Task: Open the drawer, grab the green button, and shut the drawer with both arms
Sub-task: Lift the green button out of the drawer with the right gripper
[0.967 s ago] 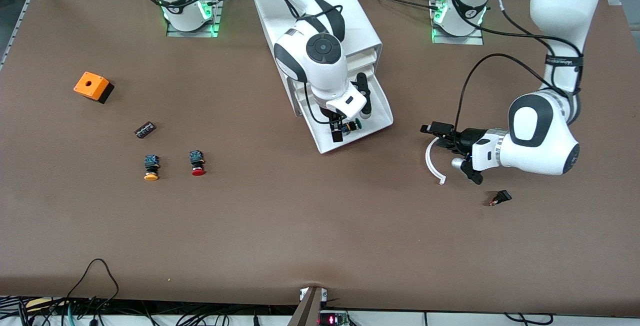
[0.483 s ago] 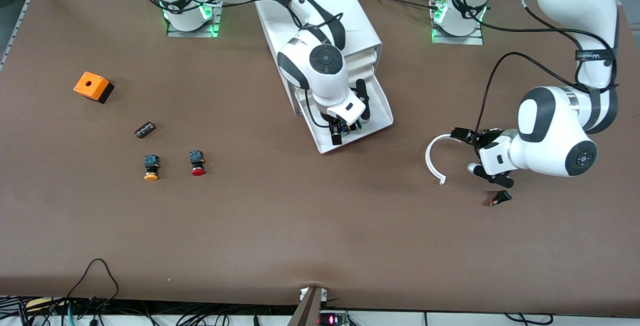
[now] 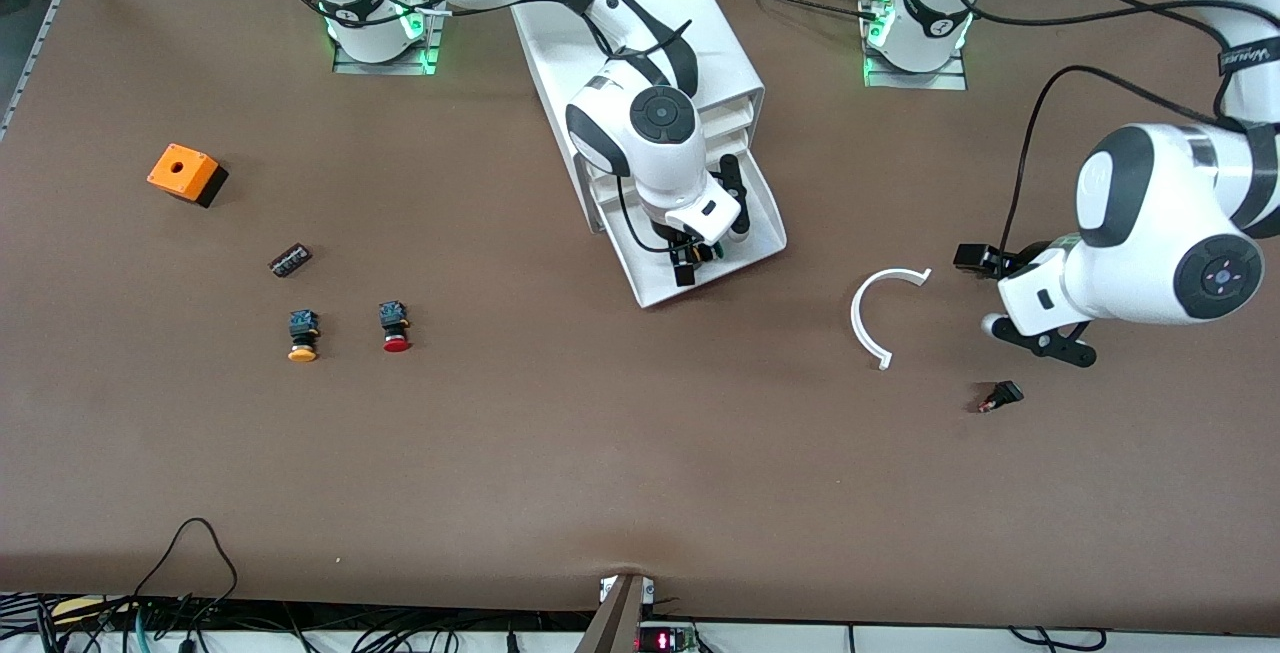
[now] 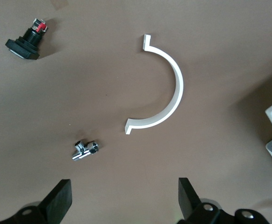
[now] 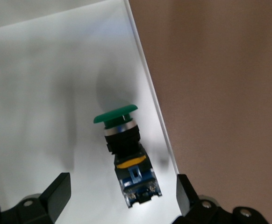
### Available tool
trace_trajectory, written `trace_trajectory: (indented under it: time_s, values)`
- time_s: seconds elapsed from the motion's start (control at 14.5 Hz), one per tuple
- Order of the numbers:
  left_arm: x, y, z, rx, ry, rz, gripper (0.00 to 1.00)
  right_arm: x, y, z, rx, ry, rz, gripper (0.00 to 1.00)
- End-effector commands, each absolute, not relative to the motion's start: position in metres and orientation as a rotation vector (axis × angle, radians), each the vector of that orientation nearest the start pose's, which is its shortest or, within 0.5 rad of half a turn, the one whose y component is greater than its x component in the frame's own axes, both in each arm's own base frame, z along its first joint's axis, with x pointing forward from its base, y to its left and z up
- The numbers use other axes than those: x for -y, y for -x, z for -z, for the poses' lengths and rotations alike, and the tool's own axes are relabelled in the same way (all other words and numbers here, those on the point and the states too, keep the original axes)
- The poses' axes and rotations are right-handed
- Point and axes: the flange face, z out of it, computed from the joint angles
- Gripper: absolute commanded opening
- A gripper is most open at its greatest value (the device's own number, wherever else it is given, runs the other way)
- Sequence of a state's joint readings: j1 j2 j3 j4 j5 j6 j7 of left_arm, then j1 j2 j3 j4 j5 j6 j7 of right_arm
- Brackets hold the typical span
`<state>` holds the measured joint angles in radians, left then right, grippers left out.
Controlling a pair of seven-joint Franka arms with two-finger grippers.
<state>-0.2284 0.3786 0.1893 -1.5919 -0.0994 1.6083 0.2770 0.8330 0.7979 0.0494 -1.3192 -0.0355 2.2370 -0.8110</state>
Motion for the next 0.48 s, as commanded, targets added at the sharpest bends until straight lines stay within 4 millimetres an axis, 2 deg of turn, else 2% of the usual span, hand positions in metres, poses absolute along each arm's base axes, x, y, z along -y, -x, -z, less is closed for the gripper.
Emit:
trace_trajectory:
  time_s: [0.0, 0.41]
  values:
    - [0.060, -0.614, -0.403, -0.383, 3.092, -0.593, 1.00, -0.583, -0.485, -0.270, -2.363, -2.038, -0.201, 1.00]
    - [0.070, -0.611, -0.383, -0.347, 3.082, -0.675, 1.00, -0.588, -0.478, -0.262, -2.366, -2.028, -0.191, 0.99]
